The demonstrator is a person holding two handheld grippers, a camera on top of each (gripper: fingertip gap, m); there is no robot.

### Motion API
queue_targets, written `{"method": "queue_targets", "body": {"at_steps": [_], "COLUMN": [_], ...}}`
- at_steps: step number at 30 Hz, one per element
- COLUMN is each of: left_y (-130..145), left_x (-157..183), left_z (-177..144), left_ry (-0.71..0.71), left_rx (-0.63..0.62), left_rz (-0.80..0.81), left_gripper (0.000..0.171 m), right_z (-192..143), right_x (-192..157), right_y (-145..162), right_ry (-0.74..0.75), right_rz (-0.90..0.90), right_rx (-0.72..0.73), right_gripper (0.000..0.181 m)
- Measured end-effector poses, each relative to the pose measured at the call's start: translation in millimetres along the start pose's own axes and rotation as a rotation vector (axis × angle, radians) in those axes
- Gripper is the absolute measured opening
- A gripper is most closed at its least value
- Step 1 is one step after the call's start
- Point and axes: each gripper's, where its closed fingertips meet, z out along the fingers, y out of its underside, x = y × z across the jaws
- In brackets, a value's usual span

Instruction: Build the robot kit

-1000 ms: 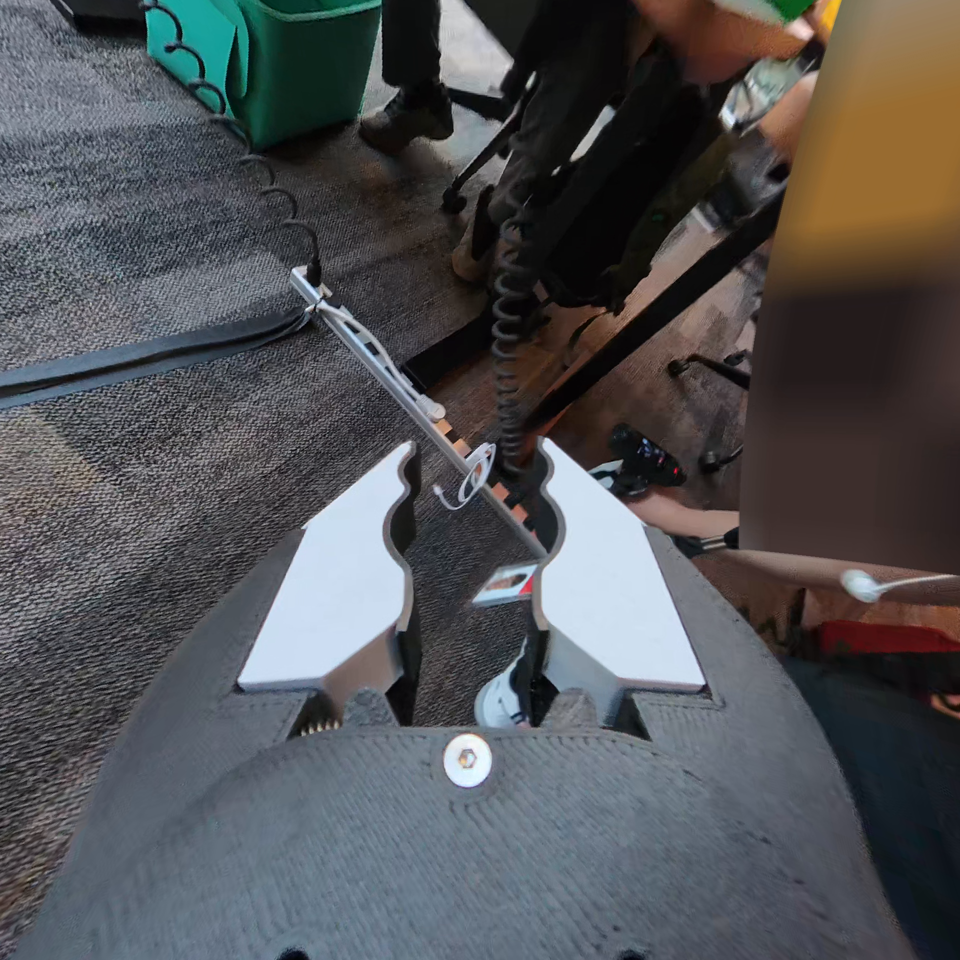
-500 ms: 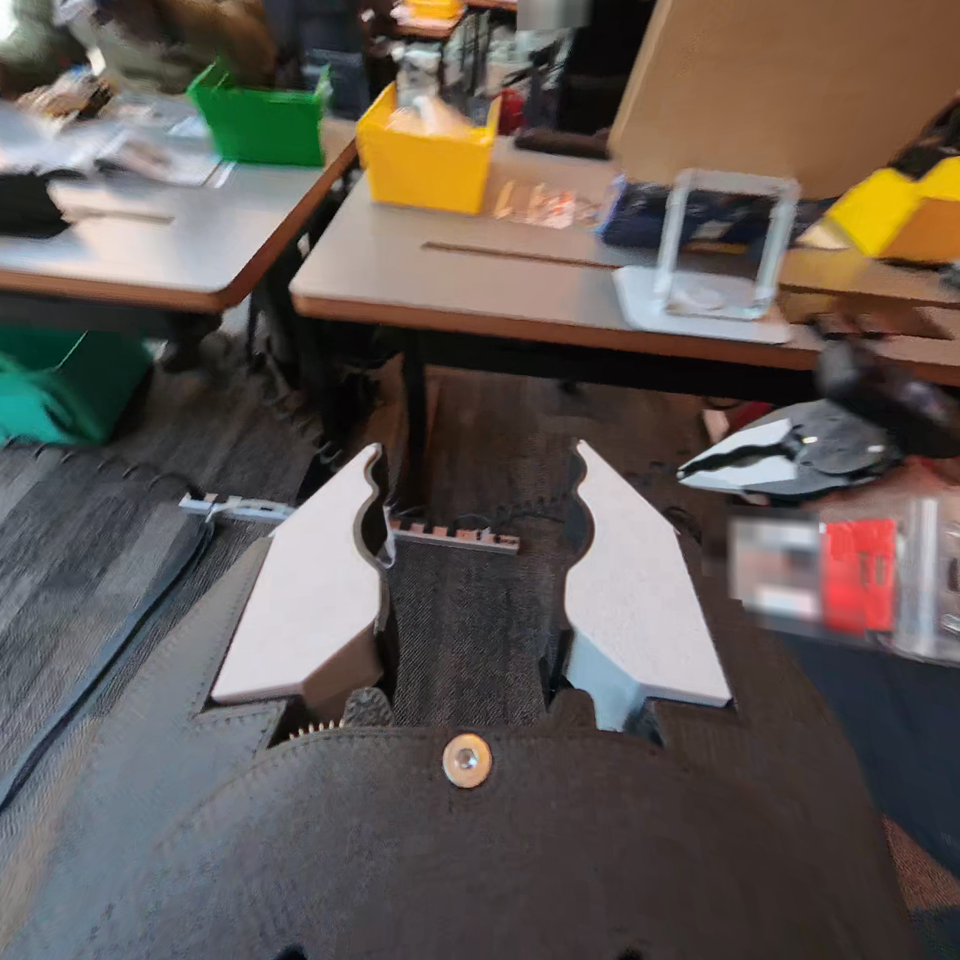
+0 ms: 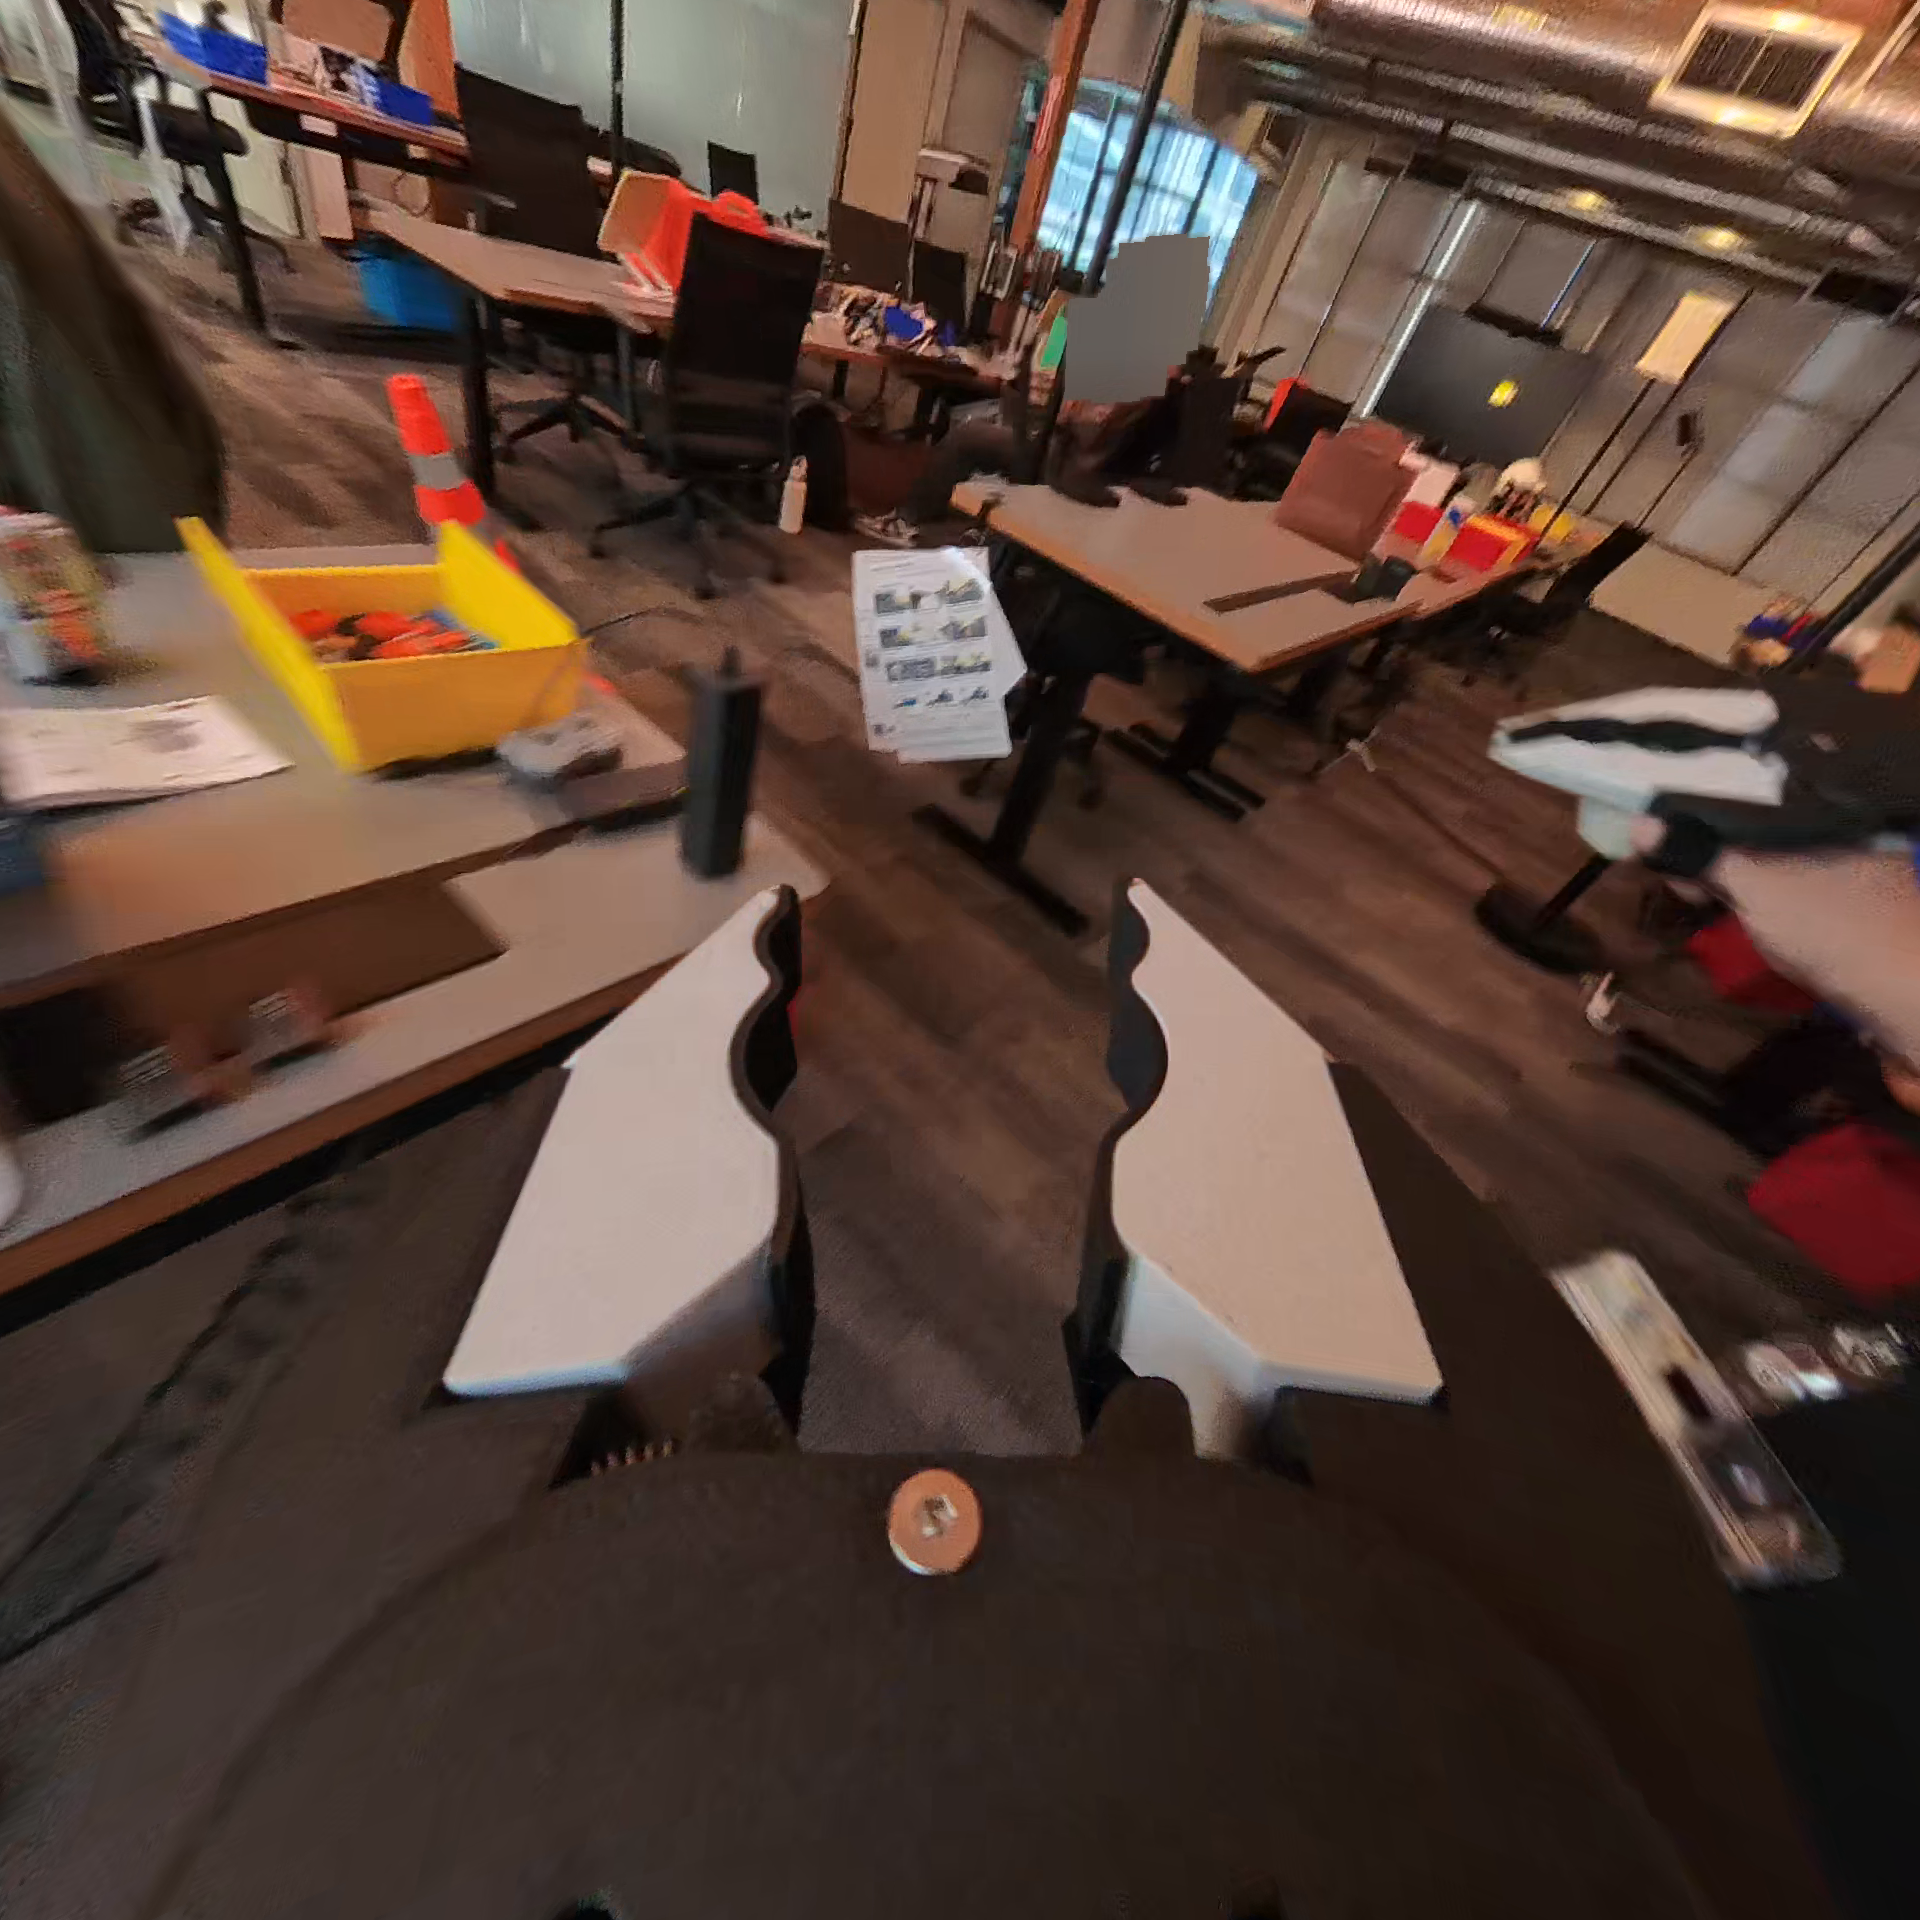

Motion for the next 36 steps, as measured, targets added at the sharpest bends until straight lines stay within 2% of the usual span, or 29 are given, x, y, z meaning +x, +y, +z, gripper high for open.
{"method": "queue_targets", "body": {"at_steps": [3, 6, 9, 13, 15, 18, 22, 24, 29, 36], "left_y": [-23, -32, -34, -2, 6, 4, 11, -5, -53, -121], "left_x": [71, 132, 180, 211, 220, 234, 240, 237, 190, 83], "left_z": [119, 220, 291, 373, 413, 475, 564, 606, 725, 904], "left_ry": [0.155, 0.307, 0.393, 0.407, 0.437, 0.545, 0.63, 0.672, 0.642, 0.45], "left_rx": [0.055, -0.024, -0.035, -0.108, -0.135, -0.126, -0.187, -0.175, -0.112, -0.009], "left_rz": [-0.079, -0.09, -0.108, -0.003, 0.012, -0.057, -0.017, -0.021, 0.035, 0.009], "left_gripper": [0.057, 0.059, 0.059, 0.056, 0.055, 0.052, 0.05, 0.052, 0.051, 0.052], "right_z": [-56, -89, -88, -58, -34, 5, 73, 117, 226, 384], "right_x": [85, 142, 184, 238, 265, 318, 406, 440, 521, 632], "right_y": [49, 78, 101, 127, 139, 147, 141, 128, 91, 41], "right_ry": [0.085, 0.12, 0.122, 0.149, 0.156, 0.193, 0.247, 0.216, 0.18, -0.023], "right_rz": [0.035, 0.106, 0.169, 0.225, 0.251, 0.226, 0.229, 0.261, 0.159, 0.078], "right_rx": [-0.097, -0.1, -0.09, -0.087, -0.086, -0.09, -0.099, -0.071, 0.003, 0.218], "right_gripper": [0.008, 0.008, 0.008, 0.009, 0.008, 0.009, 0.009, 0.008, 0.008, 0.008]}}
